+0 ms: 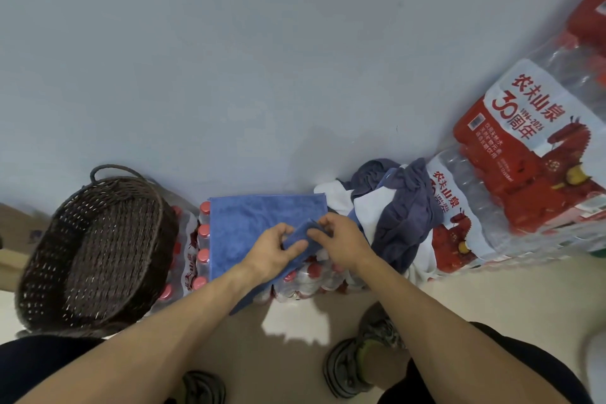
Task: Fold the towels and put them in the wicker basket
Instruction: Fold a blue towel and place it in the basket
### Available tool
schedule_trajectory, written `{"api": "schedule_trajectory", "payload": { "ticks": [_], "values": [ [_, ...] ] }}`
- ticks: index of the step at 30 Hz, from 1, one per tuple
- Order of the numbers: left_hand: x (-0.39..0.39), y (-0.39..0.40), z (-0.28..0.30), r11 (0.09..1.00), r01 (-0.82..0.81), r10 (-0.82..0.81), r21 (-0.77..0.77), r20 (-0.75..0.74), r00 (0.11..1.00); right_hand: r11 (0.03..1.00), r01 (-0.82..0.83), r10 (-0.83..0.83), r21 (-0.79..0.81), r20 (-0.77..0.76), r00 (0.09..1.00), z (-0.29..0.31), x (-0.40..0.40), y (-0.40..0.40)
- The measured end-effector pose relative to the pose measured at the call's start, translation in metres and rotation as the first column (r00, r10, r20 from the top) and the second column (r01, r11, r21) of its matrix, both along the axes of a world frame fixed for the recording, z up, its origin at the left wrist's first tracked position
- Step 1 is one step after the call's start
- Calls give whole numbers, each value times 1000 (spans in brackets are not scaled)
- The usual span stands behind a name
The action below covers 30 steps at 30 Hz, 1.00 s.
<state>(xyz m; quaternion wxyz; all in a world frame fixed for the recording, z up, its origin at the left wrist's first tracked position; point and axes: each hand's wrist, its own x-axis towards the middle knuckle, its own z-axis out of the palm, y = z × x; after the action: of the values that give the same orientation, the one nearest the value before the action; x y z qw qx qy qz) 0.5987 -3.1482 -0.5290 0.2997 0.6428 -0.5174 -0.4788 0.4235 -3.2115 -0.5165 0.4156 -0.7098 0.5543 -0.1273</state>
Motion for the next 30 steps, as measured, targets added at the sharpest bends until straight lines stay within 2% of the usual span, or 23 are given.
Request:
{"api": "schedule_trajectory", "payload": {
  "ticks": [5,7,12,15,17,22,24,26,30],
  "values": [
    [13,10,-8,986,123,-141,108,174,975,985,160,-165,60,103,981,-17,-9,1],
    [17,19,-13,973,175,-203,152,197,959,973,215,-225,85,138,964,-23,-15,3],
    [32,41,-21,907,289,-391,307,353,850,899,408,-431,161,150,890,-40,-33,7],
    [49,47,-21,869,287,-432,403,334,838,786,577,-615,223,185,766,-45,-43,9],
    [57,48,-19,857,287,-436,427,305,847,720,631,-691,290,205,694,-46,-46,12],
    [77,41,-6,860,271,-449,433,389,805,671,641,-730,373,177,660,-47,-57,19],
    [91,31,5,878,238,-416,416,414,810,671,633,-724,385,155,673,-47,-61,21],
    [107,20,20,920,164,-315,355,425,849,676,634,-719,376,149,678,-42,-60,22],
    [127,2,55,988,-27,-39,149,422,906,753,619,-657,222,204,726,-14,-47,15]
  ]
}}
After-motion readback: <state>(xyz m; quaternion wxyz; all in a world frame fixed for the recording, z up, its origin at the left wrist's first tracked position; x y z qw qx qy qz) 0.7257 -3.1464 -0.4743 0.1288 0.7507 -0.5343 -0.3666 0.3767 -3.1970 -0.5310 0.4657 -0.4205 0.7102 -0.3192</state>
